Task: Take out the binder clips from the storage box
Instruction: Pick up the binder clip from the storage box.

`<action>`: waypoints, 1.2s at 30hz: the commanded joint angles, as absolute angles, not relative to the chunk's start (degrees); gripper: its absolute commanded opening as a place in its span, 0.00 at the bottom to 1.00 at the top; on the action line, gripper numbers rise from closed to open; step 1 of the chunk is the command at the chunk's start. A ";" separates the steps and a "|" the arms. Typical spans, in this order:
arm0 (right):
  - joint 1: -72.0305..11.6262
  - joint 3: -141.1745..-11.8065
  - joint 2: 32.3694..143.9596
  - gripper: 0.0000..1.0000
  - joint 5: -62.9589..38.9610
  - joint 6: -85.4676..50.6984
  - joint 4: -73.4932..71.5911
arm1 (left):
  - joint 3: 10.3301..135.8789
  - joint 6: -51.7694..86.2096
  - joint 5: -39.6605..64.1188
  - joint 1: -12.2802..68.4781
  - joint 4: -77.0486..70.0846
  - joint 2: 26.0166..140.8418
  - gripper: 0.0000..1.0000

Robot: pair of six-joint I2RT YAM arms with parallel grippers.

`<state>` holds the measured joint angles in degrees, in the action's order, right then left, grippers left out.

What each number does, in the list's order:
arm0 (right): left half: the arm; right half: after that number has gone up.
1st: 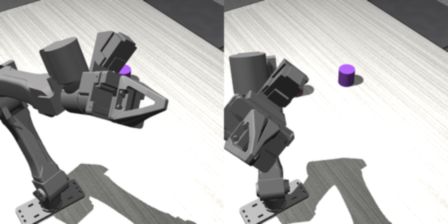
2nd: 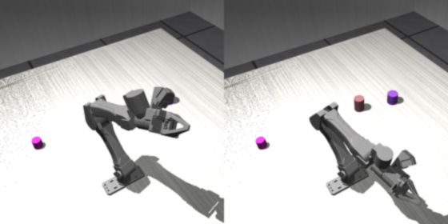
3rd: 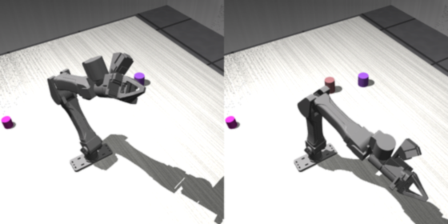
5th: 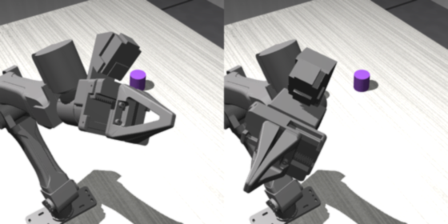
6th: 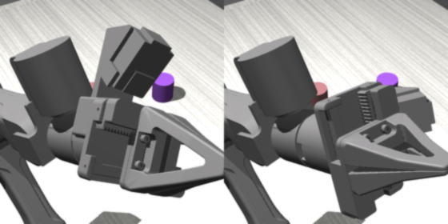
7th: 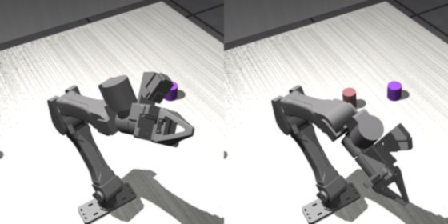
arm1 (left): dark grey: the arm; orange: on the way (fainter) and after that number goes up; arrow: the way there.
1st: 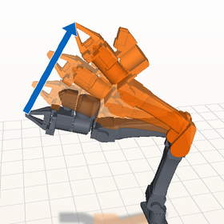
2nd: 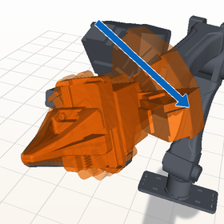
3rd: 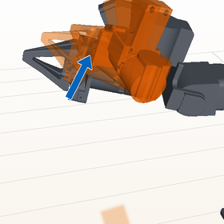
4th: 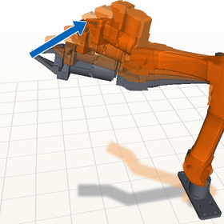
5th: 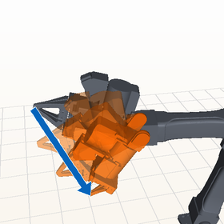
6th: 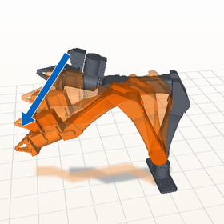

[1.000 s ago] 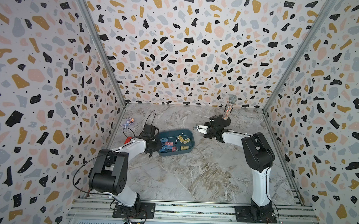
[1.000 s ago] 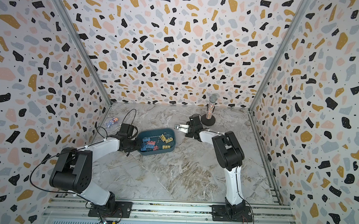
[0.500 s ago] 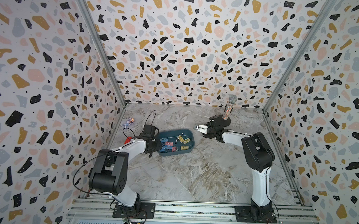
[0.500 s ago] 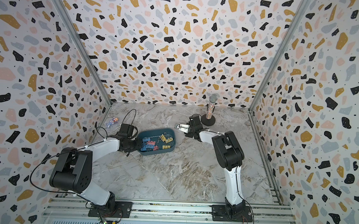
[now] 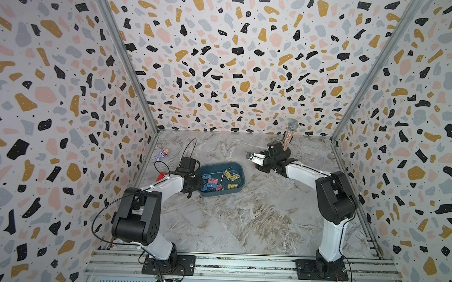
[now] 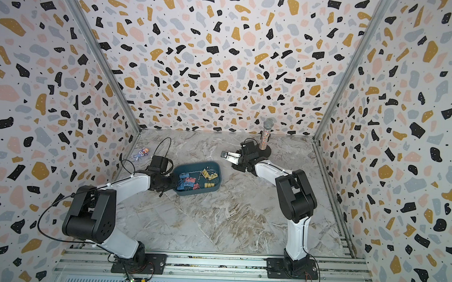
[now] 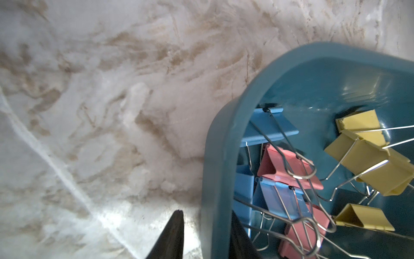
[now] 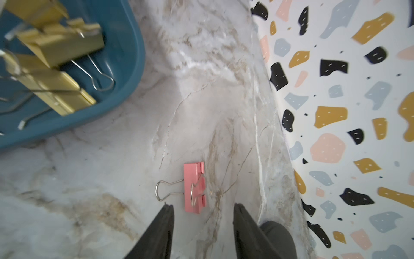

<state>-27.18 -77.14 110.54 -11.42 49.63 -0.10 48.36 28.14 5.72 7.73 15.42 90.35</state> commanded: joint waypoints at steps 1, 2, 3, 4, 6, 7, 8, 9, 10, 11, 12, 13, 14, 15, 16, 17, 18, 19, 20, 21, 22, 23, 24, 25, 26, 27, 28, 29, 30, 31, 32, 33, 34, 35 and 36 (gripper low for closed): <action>-27.40 -77.87 104.88 0.47 -19.60 46.08 7.74 | 48.21 28.37 5.89 7.47 15.41 89.96 0.37; -27.37 -78.00 104.20 0.47 -21.78 45.40 8.32 | 48.21 28.39 5.89 7.47 15.43 89.87 0.38; -27.36 -78.09 103.67 0.46 -23.59 44.64 8.56 | 48.23 28.40 5.96 7.49 15.45 89.75 0.38; -27.38 -78.37 103.09 0.45 -25.82 43.24 8.91 | 48.30 28.42 6.05 7.47 15.38 89.70 0.39; -27.58 -79.29 102.56 0.42 -29.48 42.26 10.90 | 48.33 28.43 6.02 7.47 15.32 89.35 0.39; -27.84 -79.75 102.37 0.42 -30.78 41.92 11.98 | 48.39 28.48 6.06 7.43 15.37 89.24 0.39; -28.34 -80.04 102.30 0.42 -31.84 41.92 12.92 | 48.36 28.48 6.00 7.42 15.32 89.13 0.39; -28.84 -80.28 102.22 0.41 -32.51 42.09 13.49 | 48.46 28.48 6.09 7.42 15.35 89.06 0.39; -29.52 -80.44 102.27 0.42 -33.25 42.55 14.49 | 48.56 28.50 6.08 7.41 15.34 89.03 0.39; -30.36 -80.95 102.46 0.42 -33.96 44.21 16.13 | 48.56 28.56 6.15 7.39 15.32 89.07 0.39; -31.21 -81.34 102.77 0.42 -34.07 45.35 17.61 | 48.65 28.55 6.23 7.41 15.34 89.01 0.38; -32.17 -82.08 103.27 0.42 -34.05 46.37 19.39 | 48.61 28.61 6.39 7.43 15.27 88.99 0.38; -32.99 -82.89 103.86 0.42 -33.99 46.84 20.66 | 48.73 28.57 6.49 7.47 15.21 88.95 0.38; -33.83 -83.79 104.56 0.42 -33.85 46.85 21.81 | 48.71 28.61 6.59 7.41 15.12 88.86 0.38; -34.41 -84.73 105.37 0.41 -34.05 46.86 23.15 | 48.68 28.57 6.65 7.43 15.07 88.78 0.37; -34.99 -85.51 106.11 0.40 -34.18 46.69 23.97 | 48.62 28.56 6.61 7.44 15.04 88.68 0.37; -35.44 -86.00 106.70 0.39 -34.35 46.75 24.60 | 48.53 28.63 6.68 7.44 14.95 88.68 0.37; -35.97 -86.42 107.32 0.39 -34.45 46.77 24.99 | 48.57 28.57 6.77 7.39 14.86 88.60 0.37; -36.47 -86.70 107.95 0.38 -34.45 46.82 25.28 | 48.50 28.61 6.90 7.38 14.78 88.76 0.37; -36.92 -87.04 108.50 0.37 -34.30 46.93 25.47 | 48.49 28.65 6.94 7.45 14.77 88.75 0.37; -37.21 -87.27 109.09 0.37 -34.11 47.01 25.71 | 48.51 28.65 7.10 7.46 14.73 88.66 0.37; -37.64 -87.72 109.83 0.37 -33.84 47.11 26.21 | 48.49 28.65 7.25 7.39 14.65 88.78 0.37; -37.84 -88.30 110.48 0.36 -33.55 47.21 26.64 | 48.44 28.75 7.38 7.40 14.50 88.77 0.37; -38.12 -88.99 111.25 0.35 -33.33 47.20 27.31 | 48.43 28.78 7.50 7.39 14.46 88.89 0.37; -38.30 -89.58 111.88 0.34 -33.24 47.20 27.92 | 48.46 28.74 7.47 7.41 14.41 88.89 0.37; -38.48 -90.07 112.51 0.33 -33.15 47.07 28.39 | 48.42 28.69 7.47 7.39 14.48 88.86 0.37; -38.65 -90.39 112.99 0.32 -33.01 46.87 28.48 | 48.34 28.74 7.57 7.38 14.44 88.82 0.37; -38.75 -90.59 113.39 0.32 -32.88 46.61 28.30 | 48.39 28.72 7.56 7.44 14.41 88.77 0.37; -38.84 -90.91 113.78 0.32 -32.79 46.29 28.21 | 48.27 28.74 7.69 7.38 14.33 88.84 0.37; -38.91 -91.39 114.17 0.32 -32.78 46.15 28.43 | 48.28 28.74 7.78 7.41 14.41 88.77 0.37; -38.94 -91.88 114.59 0.32 -32.76 45.92 28.68 | 48.27 28.74 7.74 7.41 14.34 88.69 0.37; -39.02 -92.30 114.94 0.32 -32.70 45.97 28.90 | 48.21 28.70 7.73 7.46 14.26 88.73 0.37; -39.11 -92.73 115.34 0.32 -32.61 45.97 29.28 | 48.20 28.74 7.82 7.42 14.26 88.69 0.37; -39.18 -93.23 115.69 0.32 -32.44 45.97 29.59 | 48.22 28.78 7.91 7.42 14.16 88.68 0.37; -39.28 -93.63 116.04 0.32 -32.26 45.97 29.90 | 48.19 28.77 7.99 7.43 14.15 88.71 0.37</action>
<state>-38.87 -90.63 116.66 -32.32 46.44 27.27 48.36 28.32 7.42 7.68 15.25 90.06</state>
